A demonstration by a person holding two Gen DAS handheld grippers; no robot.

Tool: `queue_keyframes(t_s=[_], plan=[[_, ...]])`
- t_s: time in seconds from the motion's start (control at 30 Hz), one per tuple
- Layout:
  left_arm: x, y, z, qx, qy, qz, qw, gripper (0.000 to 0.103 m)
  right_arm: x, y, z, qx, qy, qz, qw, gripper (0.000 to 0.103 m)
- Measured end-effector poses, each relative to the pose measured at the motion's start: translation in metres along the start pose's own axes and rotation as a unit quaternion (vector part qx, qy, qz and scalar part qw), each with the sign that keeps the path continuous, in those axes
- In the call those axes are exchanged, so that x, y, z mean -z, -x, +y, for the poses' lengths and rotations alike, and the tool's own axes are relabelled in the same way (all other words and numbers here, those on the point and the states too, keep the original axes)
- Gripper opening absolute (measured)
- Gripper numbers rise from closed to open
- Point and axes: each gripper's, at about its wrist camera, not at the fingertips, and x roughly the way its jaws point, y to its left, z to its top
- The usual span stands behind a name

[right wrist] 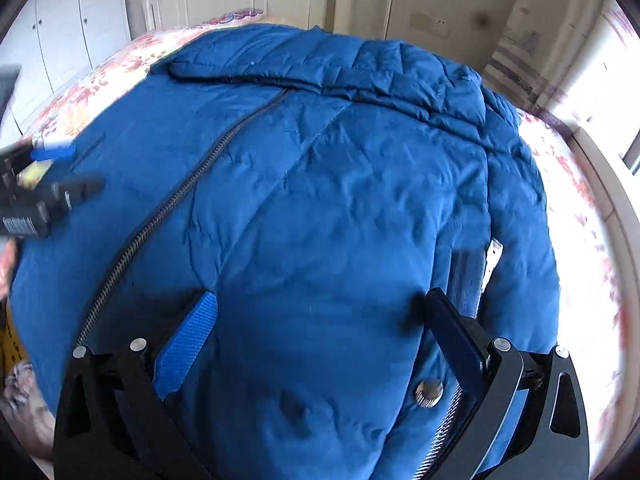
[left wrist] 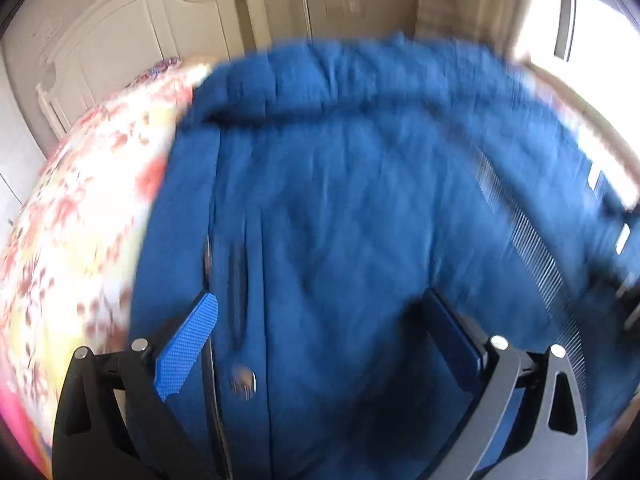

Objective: Fold large clothes

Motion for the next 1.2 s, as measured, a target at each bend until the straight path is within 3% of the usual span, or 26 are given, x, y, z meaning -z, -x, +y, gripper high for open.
queue_keyframes(t_s=[0.03, 0.1, 0.17, 0.27, 0.37, 0.5, 0.67, 0.9, 1.03, 1.07, 1.2], plan=[[0.009, 0.006, 0.005, 0.009, 0.015, -0.019, 0.9997, 0.101, 0.002, 0.002, -0.001, -0.005, -0.007, 0.003, 1.0, 0.099], [0.013, 0.01, 0.012, 0.016, 0.025, -0.007, 0.9995, 0.101, 0.0, 0.002, 0.002, 0.009, -0.005, 0.012, 1.0, 0.098], [0.019, 0.021, 0.014, -0.001, 0.025, -0.011, 0.9996, 0.101, 0.003, 0.014, 0.012, 0.031, -0.001, 0.013, 0.999, 0.098], [0.039, 0.044, 0.008, -0.013, 0.013, -0.034, 0.9992, 0.101, 0.016, 0.037, 0.032, 0.0, 0.03, -0.022, 0.999, 0.098], [0.062, 0.05, 0.004, -0.01, 0.001, -0.042, 0.9991, 0.101, 0.037, 0.03, 0.051, -0.004, 0.07, -0.008, 0.998, 0.098], [0.07, 0.049, 0.017, 0.015, 0.028, -0.039, 0.9987, 0.101, 0.047, 0.034, 0.035, -0.034, 0.032, -0.017, 0.999, 0.098], [0.08, 0.066, 0.033, -0.017, 0.035, -0.048, 0.9981, 0.101, 0.069, 0.076, 0.015, 0.004, 0.046, -0.04, 0.998, 0.098], [0.117, 0.083, 0.068, -0.005, 0.091, -0.05, 0.9945, 0.101, 0.13, 0.107, -0.061, 0.024, -0.074, -0.04, 0.996, 0.098], [0.142, 0.093, 0.077, 0.006, 0.105, -0.049, 0.9932, 0.101, 0.166, 0.117, -0.076, 0.003, -0.113, -0.037, 0.993, 0.093], [0.146, 0.094, 0.077, 0.007, 0.104, -0.048, 0.9934, 0.101, 0.174, 0.119, -0.077, -0.009, -0.118, -0.034, 0.992, 0.088], [0.162, 0.09, 0.077, 0.027, 0.105, -0.036, 0.9935, 0.101, 0.199, 0.113, -0.079, -0.059, -0.153, -0.018, 0.986, 0.084]])
